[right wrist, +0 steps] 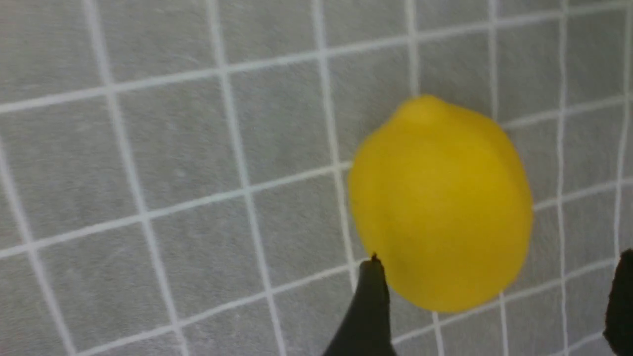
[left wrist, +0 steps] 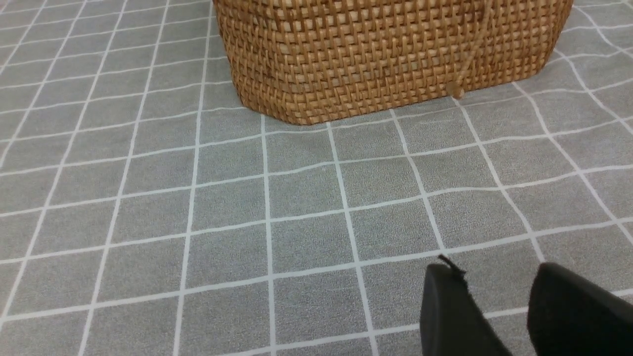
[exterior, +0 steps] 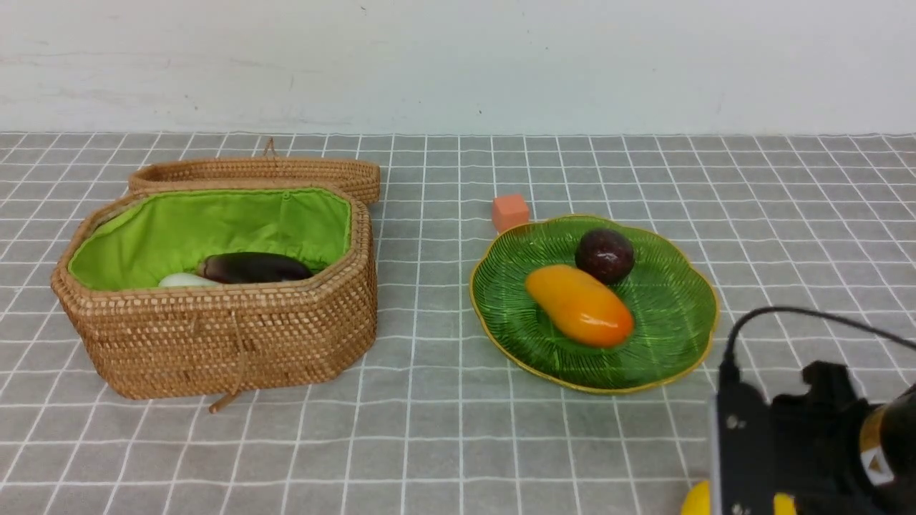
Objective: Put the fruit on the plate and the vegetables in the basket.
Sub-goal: Use the right arm to grab a lemon and put it into the right plate
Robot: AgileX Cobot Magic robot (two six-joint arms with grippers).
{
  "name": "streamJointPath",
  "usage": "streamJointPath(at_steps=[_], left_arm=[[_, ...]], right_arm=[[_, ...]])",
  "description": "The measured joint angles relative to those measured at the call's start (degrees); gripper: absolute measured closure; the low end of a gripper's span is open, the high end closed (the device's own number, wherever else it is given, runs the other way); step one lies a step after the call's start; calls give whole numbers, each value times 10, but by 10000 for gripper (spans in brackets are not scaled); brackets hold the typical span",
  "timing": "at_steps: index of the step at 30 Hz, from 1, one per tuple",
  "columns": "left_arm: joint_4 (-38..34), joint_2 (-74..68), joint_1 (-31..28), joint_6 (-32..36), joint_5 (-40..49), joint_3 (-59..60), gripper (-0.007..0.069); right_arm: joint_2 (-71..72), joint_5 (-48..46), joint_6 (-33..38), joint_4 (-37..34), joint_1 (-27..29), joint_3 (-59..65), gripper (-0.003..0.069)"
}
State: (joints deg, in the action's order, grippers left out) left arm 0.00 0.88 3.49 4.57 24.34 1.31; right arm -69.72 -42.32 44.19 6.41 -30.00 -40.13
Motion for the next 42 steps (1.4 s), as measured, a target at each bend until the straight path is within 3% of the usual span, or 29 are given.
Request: streamJointPath(at_steps=[4, 10, 20, 25, 28, 33, 39, 42], left_arm=[[0, 0, 0, 0, 0, 0, 387], [0, 0, 0, 0, 0, 0, 387], [0, 0, 0, 0, -1, 0, 387], [0, 0, 0, 0, -1, 0, 387], [0, 0, 0, 0, -1, 0, 387], [0, 0, 0, 0, -1, 0, 387], [0, 0, 0, 0, -1, 0, 387], [0, 0, 0, 0, -1, 0, 387]], right_arm=[[-8, 4, 7, -27, 27, 0, 67], [-37, 28, 78, -82, 30, 0, 67], [-141, 63, 95, -83, 31, -9, 64], [-152, 34, 90, -83, 31, -31, 84], [-162, -47, 86, -84, 31, -74, 84], [-163, -70, 83, -106, 31, -157, 84], [-170, -26, 26, -125, 47, -249, 84], [-190, 100, -99, -140, 95, -276, 84]])
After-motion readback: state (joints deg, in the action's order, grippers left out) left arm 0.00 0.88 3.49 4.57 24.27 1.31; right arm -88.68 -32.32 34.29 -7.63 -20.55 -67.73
